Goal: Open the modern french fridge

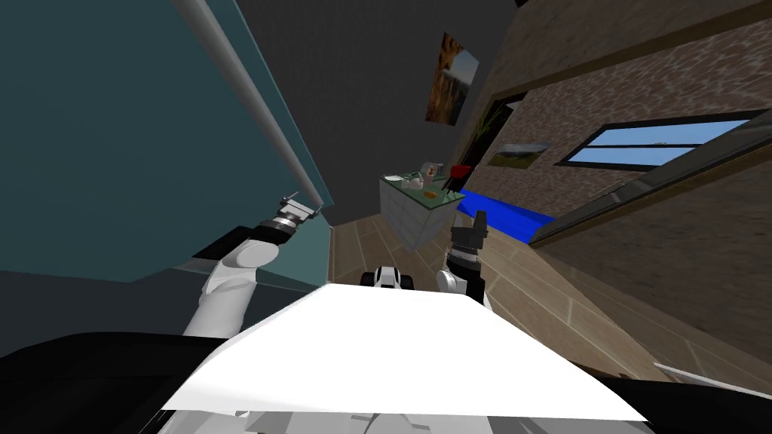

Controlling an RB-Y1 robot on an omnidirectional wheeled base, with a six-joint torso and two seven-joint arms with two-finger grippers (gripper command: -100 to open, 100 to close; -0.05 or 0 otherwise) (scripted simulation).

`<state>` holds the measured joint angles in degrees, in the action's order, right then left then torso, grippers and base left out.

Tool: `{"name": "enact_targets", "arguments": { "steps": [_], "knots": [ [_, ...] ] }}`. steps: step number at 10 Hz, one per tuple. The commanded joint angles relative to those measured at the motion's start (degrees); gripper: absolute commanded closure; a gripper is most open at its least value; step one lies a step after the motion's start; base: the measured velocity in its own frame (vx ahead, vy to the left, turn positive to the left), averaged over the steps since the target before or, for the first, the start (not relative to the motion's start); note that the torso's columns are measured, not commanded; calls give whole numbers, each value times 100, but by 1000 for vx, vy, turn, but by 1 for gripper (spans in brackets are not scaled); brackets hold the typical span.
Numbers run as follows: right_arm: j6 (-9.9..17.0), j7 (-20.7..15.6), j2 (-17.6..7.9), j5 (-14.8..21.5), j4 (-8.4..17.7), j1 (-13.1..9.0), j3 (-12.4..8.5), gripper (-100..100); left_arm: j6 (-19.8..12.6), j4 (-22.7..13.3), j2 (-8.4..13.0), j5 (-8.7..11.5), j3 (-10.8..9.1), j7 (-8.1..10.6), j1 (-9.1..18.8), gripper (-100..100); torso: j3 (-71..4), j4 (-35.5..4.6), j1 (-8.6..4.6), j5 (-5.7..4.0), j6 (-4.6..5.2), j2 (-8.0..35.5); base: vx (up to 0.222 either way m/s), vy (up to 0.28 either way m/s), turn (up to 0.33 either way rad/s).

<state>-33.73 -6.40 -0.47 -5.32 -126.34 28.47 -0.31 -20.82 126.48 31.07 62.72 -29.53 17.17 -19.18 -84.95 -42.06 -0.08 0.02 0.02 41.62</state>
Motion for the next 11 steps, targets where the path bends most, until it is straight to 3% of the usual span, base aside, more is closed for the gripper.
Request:
{"name": "enact_targets", "arguments": {
  "steps": [1, 4, 7, 9, 10, 11],
  "knots": [
    [-1, 0, 1, 0, -1, 2, 1, 0, -227, 246, 137, 186, -290, 206, -98, -100, -29, -21, 3, -20, -3, -24, 131, -71, 148],
    [-1, 0, -1, 0, -1, 1, 0, 0, -369, 427, 234, 327, -475, 330, -178, -100, 7, -49, -11, -41, 60, 60, 78, -4, 68],
    [-1, 0, 0, 0, -1, 1, 0, 0, -582, 699, 380, 538, -752, 517, -298, -100, 32, -79, -59, -70, 38, 105, 61, -12, 94],
    [0, 0, 0, 0, 0, 0, 0, 0, -653, 789, 428, 608, -845, 579, -338, -100, 31, -90, -60, -81, 49, 113, 45, -12, 49],
    [0, 0, 0, 0, 0, 1, 0, 0, -695, 687, 332, 464, -722, 473, -415, -100, 28, -93, -67, -86, 49, 106, 22, 2, 41],
    [0, 0, 0, 0, 0, 0, 0, 0, -720, 675, 325, 453, -717, 467, -440, 0, 36, -72, -59, -65, 36, 102, 0, 8, 18]
  ]
}}
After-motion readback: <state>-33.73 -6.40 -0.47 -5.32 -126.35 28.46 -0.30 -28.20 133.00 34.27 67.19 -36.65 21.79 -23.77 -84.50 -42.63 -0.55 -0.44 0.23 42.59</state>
